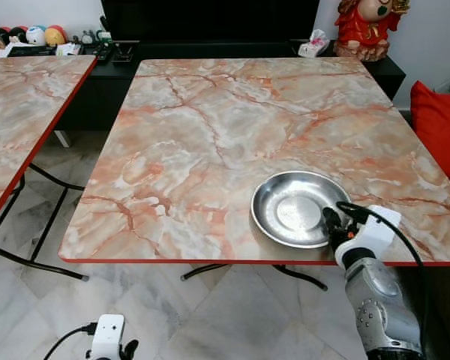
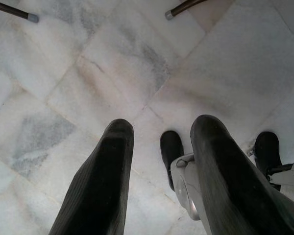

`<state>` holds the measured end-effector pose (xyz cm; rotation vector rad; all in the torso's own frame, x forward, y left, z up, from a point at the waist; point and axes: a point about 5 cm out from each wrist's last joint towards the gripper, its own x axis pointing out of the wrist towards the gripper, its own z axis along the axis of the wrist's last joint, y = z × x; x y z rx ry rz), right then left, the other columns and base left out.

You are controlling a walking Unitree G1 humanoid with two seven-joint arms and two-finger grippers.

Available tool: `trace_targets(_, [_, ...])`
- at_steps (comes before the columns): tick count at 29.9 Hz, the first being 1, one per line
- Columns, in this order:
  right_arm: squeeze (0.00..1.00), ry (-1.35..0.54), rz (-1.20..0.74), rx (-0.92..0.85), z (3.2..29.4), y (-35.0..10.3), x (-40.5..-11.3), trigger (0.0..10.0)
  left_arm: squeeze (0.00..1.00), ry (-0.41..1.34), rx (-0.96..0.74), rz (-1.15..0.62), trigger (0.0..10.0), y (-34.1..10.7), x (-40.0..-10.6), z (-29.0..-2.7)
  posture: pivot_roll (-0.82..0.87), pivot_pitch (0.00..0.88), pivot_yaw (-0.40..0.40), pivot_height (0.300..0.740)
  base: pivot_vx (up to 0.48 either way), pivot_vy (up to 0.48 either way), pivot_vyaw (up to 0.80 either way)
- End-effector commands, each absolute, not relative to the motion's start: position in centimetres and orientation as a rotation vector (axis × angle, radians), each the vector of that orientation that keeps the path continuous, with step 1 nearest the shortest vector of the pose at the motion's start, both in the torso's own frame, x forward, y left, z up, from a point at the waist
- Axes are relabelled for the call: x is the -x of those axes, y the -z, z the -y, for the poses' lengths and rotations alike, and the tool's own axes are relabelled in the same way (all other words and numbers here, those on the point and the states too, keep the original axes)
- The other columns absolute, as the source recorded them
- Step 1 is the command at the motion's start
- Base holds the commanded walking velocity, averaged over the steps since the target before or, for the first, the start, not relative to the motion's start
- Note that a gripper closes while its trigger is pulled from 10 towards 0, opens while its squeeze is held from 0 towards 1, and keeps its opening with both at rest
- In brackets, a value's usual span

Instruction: Setting the table

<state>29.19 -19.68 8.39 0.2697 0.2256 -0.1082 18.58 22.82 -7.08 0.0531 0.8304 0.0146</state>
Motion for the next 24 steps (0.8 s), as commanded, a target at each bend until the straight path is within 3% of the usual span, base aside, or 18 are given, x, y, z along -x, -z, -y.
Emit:
trace_targets(1, [1.00, 0.106, -0.231, -0.247, 19.66, -8.28, -29.17, 10.0, 0.00, -0.016, -0.045, -0.860, 10.0, 7.48, -17.96, -22.67, -0.04, 0.082, 0.027, 0.740, 0.000, 0.000, 0.00])
trace_targets(4, [1.00, 0.114, -0.233, -0.241, 19.71, -8.27, -29.15, 10.0, 0.00, -0.017, -0.046, -0.860, 10.0, 7.48, -17.96, -22.69, -0.04, 0.082, 0.027, 0.740, 0.000, 0.000, 0.00])
trace_targets(5, [0.60, 0.121, -0.233, -0.225, 19.84, -8.27, -29.15, 10.0, 0.00, -0.017, -0.046, -0.860, 10.0, 7.48, -17.96, -22.70, -0.04, 0.082, 0.028, 0.740, 0.000, 0.000, 0.00])
trace_targets(6, [0.60, 0.123, -0.232, -0.217, 19.91, -8.27, -29.15, 10.0, 0.00, -0.017, -0.046, -0.861, 10.0, 7.48, -17.95, -22.69, -0.04, 0.082, 0.028, 0.740, 0.000, 0.000, 0.00])
trace_targets(7, [0.00, 0.125, -0.231, -0.212, 19.97, -8.24, -29.16, 10.0, 0.00, -0.017, -0.047, -0.861, 10.0, 7.48, -17.95, -22.70, -0.04, 0.082, 0.027, 0.740, 0.000, 0.000, 0.00])
trace_targets(24, [0.00, 0.109, -0.204, -0.040, 19.93, -8.72, -29.30, 10.0, 0.00, -0.013, -0.042, -0.863, 10.0, 7.52, -17.95, -22.56, -0.04, 0.080, 0.025, 0.740, 0.000, 0.000, 0.00])
